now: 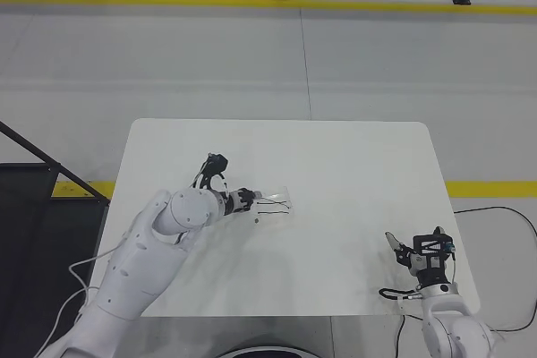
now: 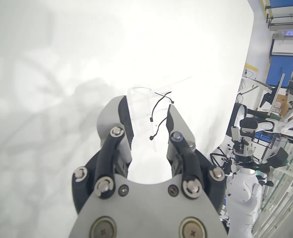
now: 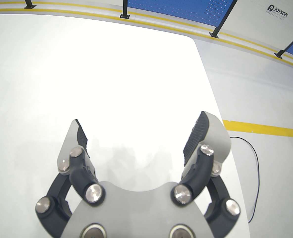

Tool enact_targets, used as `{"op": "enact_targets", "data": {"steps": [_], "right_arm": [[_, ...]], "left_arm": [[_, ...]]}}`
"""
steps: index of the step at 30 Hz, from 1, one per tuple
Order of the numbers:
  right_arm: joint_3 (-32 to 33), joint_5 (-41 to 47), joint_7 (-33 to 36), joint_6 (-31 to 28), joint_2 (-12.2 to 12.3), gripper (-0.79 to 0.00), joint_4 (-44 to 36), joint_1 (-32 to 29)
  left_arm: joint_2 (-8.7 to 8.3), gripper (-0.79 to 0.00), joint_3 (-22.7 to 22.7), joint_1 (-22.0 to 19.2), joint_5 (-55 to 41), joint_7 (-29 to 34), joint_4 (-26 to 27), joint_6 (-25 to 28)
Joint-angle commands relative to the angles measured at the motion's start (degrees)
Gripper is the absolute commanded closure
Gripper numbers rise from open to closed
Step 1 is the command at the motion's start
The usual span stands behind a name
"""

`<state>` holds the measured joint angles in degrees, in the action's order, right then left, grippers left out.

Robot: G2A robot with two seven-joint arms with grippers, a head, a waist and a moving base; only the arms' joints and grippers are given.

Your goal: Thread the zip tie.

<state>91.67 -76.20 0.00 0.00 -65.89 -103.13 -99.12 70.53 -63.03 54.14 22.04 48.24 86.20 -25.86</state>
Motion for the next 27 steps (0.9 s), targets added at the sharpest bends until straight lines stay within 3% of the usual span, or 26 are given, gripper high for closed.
{"op": "enact_targets", "data": {"steps": [1, 7, 9, 14, 24, 27], "right_arm": [[0.0, 0.0, 0.0, 0.0, 0.0, -0.785, 0.0, 0.0], [0.0, 0.0, 0.0, 0.0, 0.0, -0.785, 0.0, 0.0], [0.0, 0.0, 0.0, 0.0, 0.0, -0.785, 0.0, 0.0], [0.0, 0.0, 0.0, 0.0, 0.0, -0.785, 0.0, 0.0], [0.0, 0.0, 0.0, 0.0, 0.0, -0.785, 0.0, 0.0], [0.0, 0.0, 0.0, 0.0, 0.0, -0.785, 0.0, 0.0]], "left_arm": [[0.09, -0.363, 0.5, -0.3, 0.1, 0.0, -0.4, 0.0], [0.26, -0.342, 1.4, -0.9, 0.3, 0.1, -1.1, 0.4], [0.31, -0.259, 1.7, -1.1, 0.5, 0.0, -1.4, 0.5], [0.4, -0.212, 2.0, -1.3, 0.5, -0.1, -1.7, 0.4], [0.31, -0.219, 2.1, -1.0, 1.0, 0.1, -1.1, 1.2], [0.26, -0.188, 2.1, -0.9, 1.3, 0.2, -0.9, 1.4]]}}
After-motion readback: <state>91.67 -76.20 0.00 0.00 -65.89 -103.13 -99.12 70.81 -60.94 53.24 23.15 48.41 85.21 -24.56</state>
